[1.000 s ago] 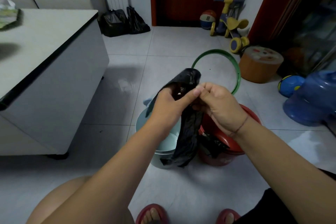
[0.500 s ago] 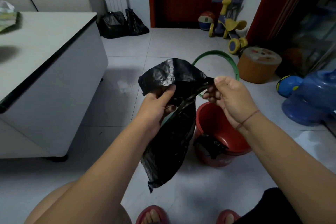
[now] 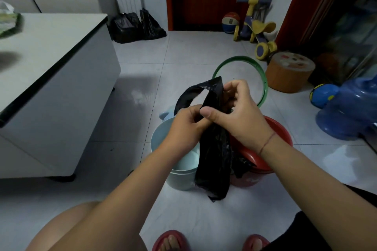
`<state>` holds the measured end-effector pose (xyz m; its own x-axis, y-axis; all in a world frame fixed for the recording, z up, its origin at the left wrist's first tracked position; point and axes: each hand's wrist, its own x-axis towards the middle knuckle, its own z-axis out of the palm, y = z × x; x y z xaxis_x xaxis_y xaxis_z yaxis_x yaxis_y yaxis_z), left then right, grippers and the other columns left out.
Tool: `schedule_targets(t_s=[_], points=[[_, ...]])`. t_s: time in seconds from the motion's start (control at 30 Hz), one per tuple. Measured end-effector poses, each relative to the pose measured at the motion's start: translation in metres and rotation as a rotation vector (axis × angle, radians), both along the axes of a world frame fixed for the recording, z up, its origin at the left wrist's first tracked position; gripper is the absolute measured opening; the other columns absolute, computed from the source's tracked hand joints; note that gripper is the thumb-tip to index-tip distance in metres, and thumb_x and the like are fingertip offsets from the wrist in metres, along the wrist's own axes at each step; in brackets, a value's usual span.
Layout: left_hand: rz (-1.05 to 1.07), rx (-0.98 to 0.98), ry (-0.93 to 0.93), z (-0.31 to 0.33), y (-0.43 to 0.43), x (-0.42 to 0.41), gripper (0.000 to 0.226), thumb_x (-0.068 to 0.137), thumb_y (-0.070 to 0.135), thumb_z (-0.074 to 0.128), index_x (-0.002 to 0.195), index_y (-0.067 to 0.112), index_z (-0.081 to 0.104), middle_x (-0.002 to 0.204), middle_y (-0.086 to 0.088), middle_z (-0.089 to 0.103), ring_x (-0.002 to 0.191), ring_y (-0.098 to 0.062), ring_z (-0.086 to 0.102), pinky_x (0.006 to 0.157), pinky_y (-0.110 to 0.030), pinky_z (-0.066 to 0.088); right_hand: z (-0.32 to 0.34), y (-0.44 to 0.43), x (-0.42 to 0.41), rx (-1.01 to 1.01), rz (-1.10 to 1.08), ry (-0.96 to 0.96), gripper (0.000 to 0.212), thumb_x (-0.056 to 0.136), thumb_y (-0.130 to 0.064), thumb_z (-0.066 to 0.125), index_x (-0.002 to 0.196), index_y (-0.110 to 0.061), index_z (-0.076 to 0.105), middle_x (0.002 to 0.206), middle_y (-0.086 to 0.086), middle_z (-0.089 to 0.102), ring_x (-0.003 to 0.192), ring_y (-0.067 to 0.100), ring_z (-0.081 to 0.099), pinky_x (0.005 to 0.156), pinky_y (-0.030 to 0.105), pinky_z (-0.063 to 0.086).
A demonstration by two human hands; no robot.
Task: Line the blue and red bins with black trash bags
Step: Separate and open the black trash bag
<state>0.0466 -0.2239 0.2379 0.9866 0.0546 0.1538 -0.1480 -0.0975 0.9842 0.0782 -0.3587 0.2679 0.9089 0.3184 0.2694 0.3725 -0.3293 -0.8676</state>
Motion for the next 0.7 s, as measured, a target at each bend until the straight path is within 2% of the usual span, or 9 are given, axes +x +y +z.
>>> schedule_targets(t_s=[0.07,0.13,0.2,0.27,0.33,0.37,0.47,0.57,0.7], points=[[-0.018,0.055,-0.011,0.001,-0.001,-0.001,0.027,0.088,0.010,0.063,0.067,0.026,0.066,0.062,0.013,0.069,0.062,0.001,0.065,0.058,-0.014,0.049,-0.001,0.002,-0.002,-0.048,-0.040,-0.071,0.058,0.063,-0.058,0.072,0.102,-0.031,0.038,0.094,-0.011,0.059,0.083,0.002,0.061,0.070,0.016,0.050],[-0.046,0.073,0.000,0.004,-0.002,-0.003,0.017,0.088,0.018,0.065,0.071,0.020,0.069,0.063,0.012,0.070,0.061,0.001,0.065,0.057,-0.013,0.048,-0.001,0.001,0.000,0.011,-0.068,-0.080,0.037,0.077,-0.034,0.071,0.100,-0.025,0.043,0.085,-0.006,0.062,0.073,0.004,0.063,0.066,0.018,0.051],[-0.040,0.120,0.008,0.004,0.000,-0.004,0.024,0.087,0.029,0.066,0.073,0.009,0.068,0.062,0.006,0.067,0.058,-0.004,0.062,0.058,-0.018,0.049,0.001,-0.001,0.004,0.055,-0.107,-0.064,0.016,0.086,-0.018,0.064,0.090,-0.021,0.050,0.070,-0.001,0.063,0.054,0.002,0.057,0.053,0.012,0.045],[-0.031,0.158,0.027,0.003,0.002,-0.004,0.043,0.087,0.039,0.062,0.073,-0.002,0.062,0.060,-0.007,0.062,0.056,-0.013,0.058,0.058,-0.030,0.048,0.001,-0.005,0.010,0.090,-0.145,-0.012,0.018,0.089,-0.009,0.059,0.078,-0.022,0.053,0.055,-0.006,0.062,0.040,0.002,0.050,0.041,0.012,0.039],[-0.037,0.179,0.033,0.002,0.004,-0.005,0.054,0.087,0.049,0.054,0.074,-0.004,0.062,0.063,-0.016,0.062,0.059,-0.018,0.059,0.059,-0.039,0.049,0.002,-0.009,0.015,0.143,-0.177,0.069,0.024,0.091,-0.007,0.055,0.069,-0.019,0.053,0.041,-0.010,0.055,0.029,0.003,0.042,0.033,0.014,0.033],[-0.029,0.156,0.038,0.002,0.007,-0.005,0.051,0.087,0.051,0.050,0.072,0.005,0.067,0.063,-0.009,0.066,0.061,-0.014,0.062,0.059,-0.036,0.049,0.002,-0.012,0.019,0.164,-0.202,0.094,0.026,0.092,-0.008,0.054,0.066,-0.014,0.051,0.037,-0.010,0.050,0.027,0.004,0.037,0.032,0.015,0.030],[0.057,0.027,0.063,0.001,0.018,-0.001,0.036,0.093,0.049,0.047,0.075,0.030,0.073,0.073,0.011,0.074,0.071,-0.001,0.069,0.064,-0.012,0.047,0.007,-0.021,0.026,0.210,-0.222,0.176,0.022,0.093,-0.013,0.054,0.073,-0.004,0.053,0.043,-0.003,0.038,0.032,0.004,0.031,0.032,0.016,0.025],[0.155,-0.025,0.054,-0.001,0.024,0.007,0.014,0.087,0.038,0.062,0.083,0.025,0.062,0.077,0.011,0.068,0.073,-0.005,0.063,0.068,-0.021,0.046,0.008,-0.023,0.026,0.092,-0.135,0.223,0.028,0.092,-0.022,0.057,0.070,-0.005,0.057,0.046,0.000,0.040,0.035,0.006,0.034,0.034,0.015,0.029],[0.113,0.062,0.020,0.000,0.015,0.009,0.034,0.077,0.031,0.076,0.105,0.018,0.063,0.101,0.003,0.070,0.093,-0.011,0.067,0.077,-0.026,0.054,0.005,-0.012,0.014,-0.010,0.005,0.245,0.031,0.091,-0.027,0.057,0.073,-0.002,0.062,0.051,0.007,0.049,0.029,0.006,0.037,0.034,0.015,0.031]])
